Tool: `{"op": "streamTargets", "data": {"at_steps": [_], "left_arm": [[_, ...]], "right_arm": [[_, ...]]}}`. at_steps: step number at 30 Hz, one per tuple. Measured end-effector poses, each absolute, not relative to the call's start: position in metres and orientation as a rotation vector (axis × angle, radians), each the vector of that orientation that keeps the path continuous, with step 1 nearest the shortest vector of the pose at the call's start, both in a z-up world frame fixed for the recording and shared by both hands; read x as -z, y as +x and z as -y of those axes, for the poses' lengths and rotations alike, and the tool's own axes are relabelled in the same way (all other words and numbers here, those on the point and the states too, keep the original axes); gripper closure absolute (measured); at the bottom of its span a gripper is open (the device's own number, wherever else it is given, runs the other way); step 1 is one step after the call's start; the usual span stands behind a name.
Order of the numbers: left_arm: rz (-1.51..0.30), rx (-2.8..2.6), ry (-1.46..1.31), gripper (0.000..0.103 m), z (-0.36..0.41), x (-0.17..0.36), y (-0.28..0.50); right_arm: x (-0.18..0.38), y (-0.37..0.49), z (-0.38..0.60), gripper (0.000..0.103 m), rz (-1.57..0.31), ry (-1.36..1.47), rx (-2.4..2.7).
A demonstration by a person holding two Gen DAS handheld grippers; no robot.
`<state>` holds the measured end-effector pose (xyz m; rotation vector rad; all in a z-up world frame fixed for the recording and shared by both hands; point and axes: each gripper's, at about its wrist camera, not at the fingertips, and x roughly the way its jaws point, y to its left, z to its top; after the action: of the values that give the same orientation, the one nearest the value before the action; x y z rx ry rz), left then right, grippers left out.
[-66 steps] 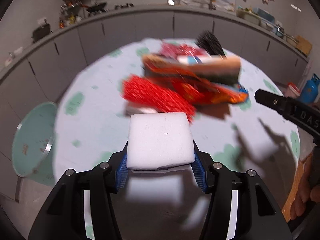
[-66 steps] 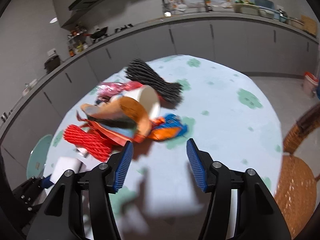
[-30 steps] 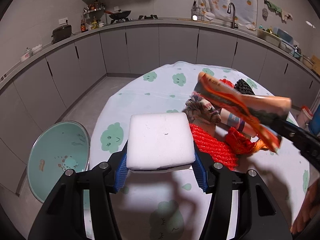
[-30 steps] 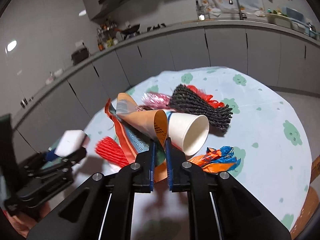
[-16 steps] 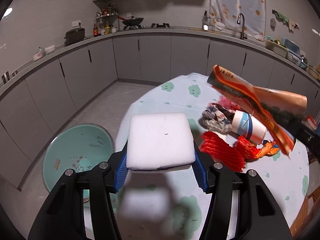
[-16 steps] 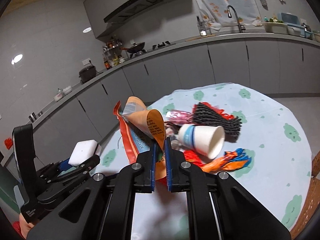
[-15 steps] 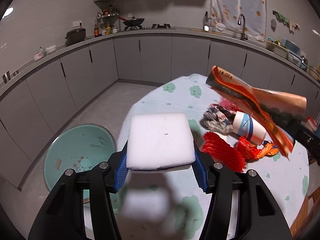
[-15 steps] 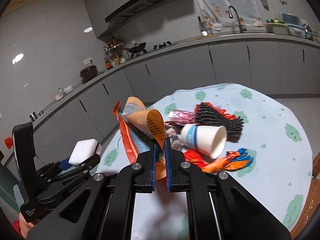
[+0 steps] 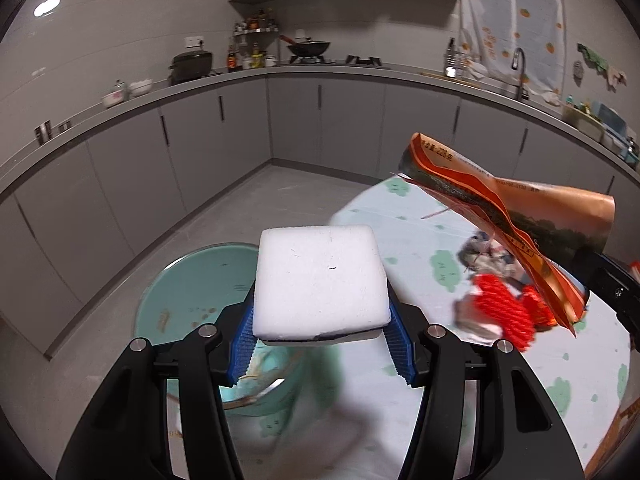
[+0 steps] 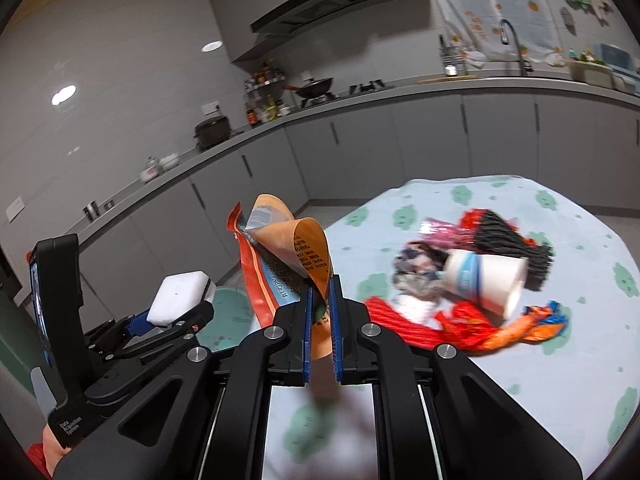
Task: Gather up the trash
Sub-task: 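Carry the wrapper and sponge over the teal bucket and release both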
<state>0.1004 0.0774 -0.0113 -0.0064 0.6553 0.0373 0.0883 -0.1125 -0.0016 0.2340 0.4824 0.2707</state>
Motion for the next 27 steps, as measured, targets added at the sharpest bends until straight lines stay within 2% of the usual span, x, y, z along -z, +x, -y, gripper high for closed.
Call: {"op": "streamTargets", "data": {"at_steps": [14,27], "left_arm": [[-0.710,-0.206,-0.087,0.048,-0.170,0.034,0.114],[-0.775,-0.285,-0.154,0.048,-0.226,0.074,0.133]], "right_arm": [[0.018,0.123,0.011,0.094,-0.562,0.127,-0.400],[0.050,0.151,-0.042,0.094,-0.659,0.049,-0.443]]}}
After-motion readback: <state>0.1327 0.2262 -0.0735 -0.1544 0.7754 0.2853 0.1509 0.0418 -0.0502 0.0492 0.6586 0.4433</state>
